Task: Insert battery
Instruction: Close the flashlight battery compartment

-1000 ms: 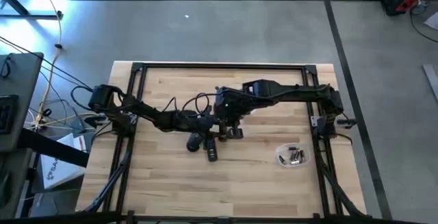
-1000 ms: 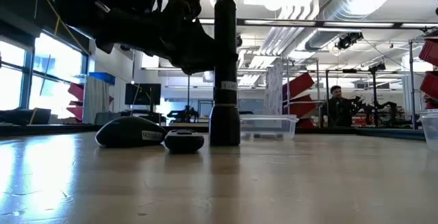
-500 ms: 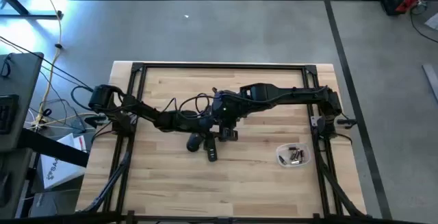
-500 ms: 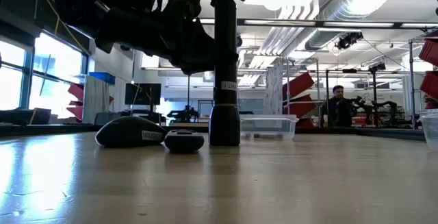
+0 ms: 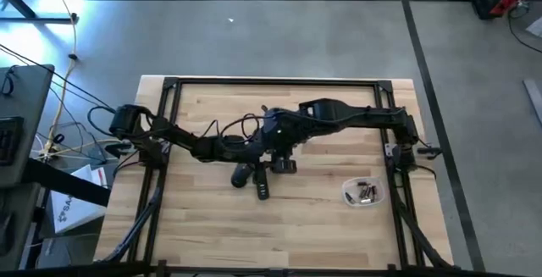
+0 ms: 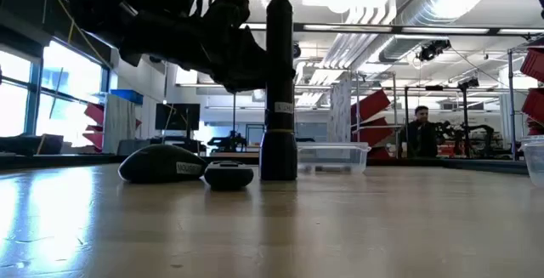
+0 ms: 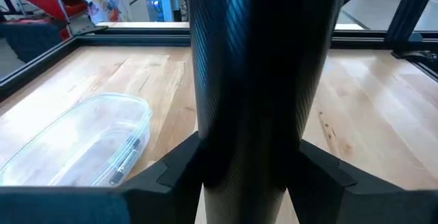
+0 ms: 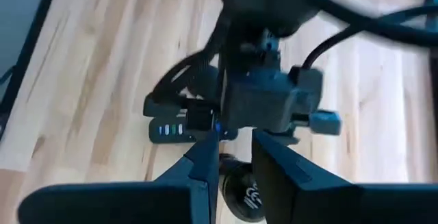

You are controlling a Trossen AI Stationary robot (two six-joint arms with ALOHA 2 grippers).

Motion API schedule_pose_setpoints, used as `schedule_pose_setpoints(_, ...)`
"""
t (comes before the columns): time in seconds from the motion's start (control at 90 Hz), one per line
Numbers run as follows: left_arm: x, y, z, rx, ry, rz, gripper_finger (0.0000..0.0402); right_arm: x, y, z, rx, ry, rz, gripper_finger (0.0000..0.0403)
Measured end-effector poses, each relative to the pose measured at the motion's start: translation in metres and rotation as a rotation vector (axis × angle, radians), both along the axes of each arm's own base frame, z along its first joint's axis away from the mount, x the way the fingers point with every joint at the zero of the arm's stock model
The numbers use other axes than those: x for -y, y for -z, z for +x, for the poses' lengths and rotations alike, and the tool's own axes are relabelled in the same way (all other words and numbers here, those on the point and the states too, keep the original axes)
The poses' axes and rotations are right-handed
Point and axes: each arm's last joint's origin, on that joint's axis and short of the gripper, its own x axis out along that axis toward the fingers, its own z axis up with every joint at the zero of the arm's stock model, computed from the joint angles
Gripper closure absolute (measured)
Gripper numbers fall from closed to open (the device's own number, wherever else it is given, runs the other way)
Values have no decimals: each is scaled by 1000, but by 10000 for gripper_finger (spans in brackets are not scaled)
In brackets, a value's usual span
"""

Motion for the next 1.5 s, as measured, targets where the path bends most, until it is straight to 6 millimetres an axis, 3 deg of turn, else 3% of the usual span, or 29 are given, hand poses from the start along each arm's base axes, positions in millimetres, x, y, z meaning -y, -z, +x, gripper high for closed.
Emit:
schedule_pose_setpoints(0.222,0,0,0,-1,7,-1,245,4,-5,-7,-38,-46,-35,337)
schedule_pose_setpoints(0.444,1,0,0,0,13,-3,245,19,-3,-7,-60,-28,-9,262)
schedule_pose_setpoints(0.6,1,0,0,0,25,-5,245,22,-3,-6,-53,-164,-35,224)
schedule_pose_setpoints(0.922,2,0,0,-1,55,-17,245,20,31,0,-138,-375,-116,247)
schedule_pose_setpoints(1.5,3,0,0,-1,64,-10,245,23,37,2,-159,-388,-95,254)
